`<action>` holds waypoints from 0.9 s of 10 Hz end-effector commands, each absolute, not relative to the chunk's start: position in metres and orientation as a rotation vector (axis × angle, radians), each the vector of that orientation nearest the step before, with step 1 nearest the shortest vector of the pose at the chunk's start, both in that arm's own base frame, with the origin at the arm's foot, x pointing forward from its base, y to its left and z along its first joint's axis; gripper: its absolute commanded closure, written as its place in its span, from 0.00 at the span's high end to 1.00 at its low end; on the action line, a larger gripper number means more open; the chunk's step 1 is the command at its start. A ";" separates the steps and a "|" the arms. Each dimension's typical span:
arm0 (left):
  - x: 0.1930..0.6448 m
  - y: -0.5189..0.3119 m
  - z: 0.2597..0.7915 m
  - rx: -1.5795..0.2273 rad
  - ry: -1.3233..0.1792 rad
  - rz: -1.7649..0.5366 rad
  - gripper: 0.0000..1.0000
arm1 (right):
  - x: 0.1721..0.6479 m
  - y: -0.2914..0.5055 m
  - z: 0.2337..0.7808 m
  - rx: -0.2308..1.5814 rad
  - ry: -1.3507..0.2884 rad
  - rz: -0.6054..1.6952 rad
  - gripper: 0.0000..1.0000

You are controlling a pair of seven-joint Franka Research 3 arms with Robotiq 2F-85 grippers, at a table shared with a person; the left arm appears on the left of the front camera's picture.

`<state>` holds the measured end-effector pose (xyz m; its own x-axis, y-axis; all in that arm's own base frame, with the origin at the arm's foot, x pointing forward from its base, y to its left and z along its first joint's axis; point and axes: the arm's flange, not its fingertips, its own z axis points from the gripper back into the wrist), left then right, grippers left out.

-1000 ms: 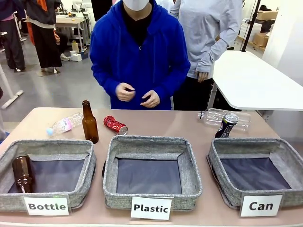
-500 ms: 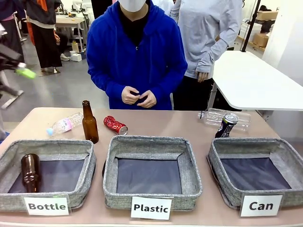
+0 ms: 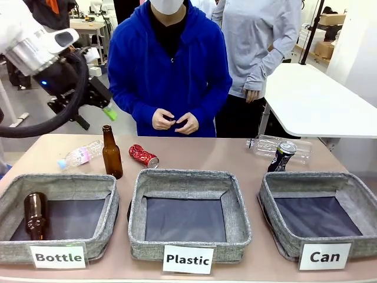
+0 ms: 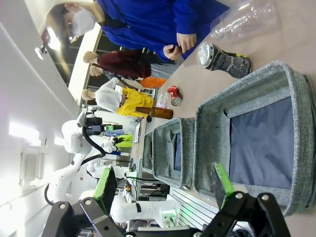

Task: Sort the can waste into the basket.
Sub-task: Pick up the can waste from the table and place it in the right Fabric basket.

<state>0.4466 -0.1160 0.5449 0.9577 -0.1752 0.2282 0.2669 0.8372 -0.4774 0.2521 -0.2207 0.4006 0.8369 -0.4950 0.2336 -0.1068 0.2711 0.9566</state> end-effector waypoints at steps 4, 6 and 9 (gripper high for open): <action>0.494 -0.161 0.555 -0.453 -0.129 -0.194 1.00 | 0.254 -0.222 0.401 1.297 -0.588 -0.265 1.00; 0.526 -0.219 0.562 -0.366 -0.126 -0.189 1.00 | 0.254 -0.222 0.401 1.297 -0.588 -0.265 1.00; 0.568 -0.280 0.533 -0.276 -0.100 -0.180 1.00 | 0.254 -0.222 0.401 1.297 -0.588 -0.265 1.00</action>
